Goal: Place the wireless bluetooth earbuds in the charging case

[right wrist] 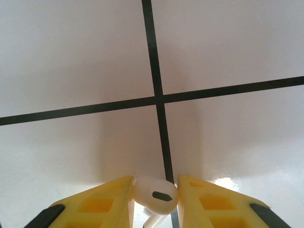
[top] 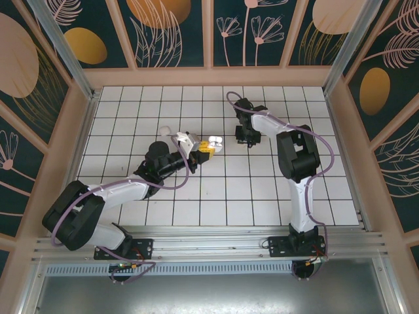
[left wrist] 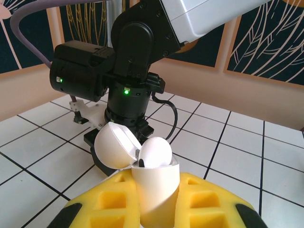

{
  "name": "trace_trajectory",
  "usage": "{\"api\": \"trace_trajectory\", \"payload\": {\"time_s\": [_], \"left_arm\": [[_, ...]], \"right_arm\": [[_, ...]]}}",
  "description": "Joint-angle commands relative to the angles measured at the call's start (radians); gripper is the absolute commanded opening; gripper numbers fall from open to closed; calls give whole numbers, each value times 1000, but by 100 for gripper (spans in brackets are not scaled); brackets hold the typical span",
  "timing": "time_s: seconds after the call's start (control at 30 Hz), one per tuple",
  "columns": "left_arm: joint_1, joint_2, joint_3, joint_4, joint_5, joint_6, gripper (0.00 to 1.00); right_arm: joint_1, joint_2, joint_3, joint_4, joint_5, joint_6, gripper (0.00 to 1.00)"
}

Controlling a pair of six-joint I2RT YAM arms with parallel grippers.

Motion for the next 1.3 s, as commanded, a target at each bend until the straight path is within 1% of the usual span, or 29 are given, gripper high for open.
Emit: {"api": "trace_trajectory", "payload": {"time_s": [0.0,0.27,0.4,0.53,0.83,0.93,1.1,1.27], "left_arm": [[-4,-27,17,20,13,-32,0],[-4,-54,17,27,19,-87,0],[-5,-81,7,25,10,-111,0],[-4,-110,-1,28,-3,-140,0],[-4,-126,0,58,-17,-264,0],[-7,-126,-3,76,-20,-306,0],[-6,-139,-9,92,-33,-366,0],[-5,-169,-9,73,-60,-385,0]], "right_arm": [[19,-95,5,-16,58,-19,28],[57,-222,-31,23,143,-42,26],[90,-306,-54,48,207,-63,26],[133,-412,-105,104,271,-87,26],[277,-659,-257,280,367,-145,26],[317,-744,-334,378,366,-161,26],[361,-865,-453,537,315,-187,26],[380,-935,-515,628,253,-217,26]]}}
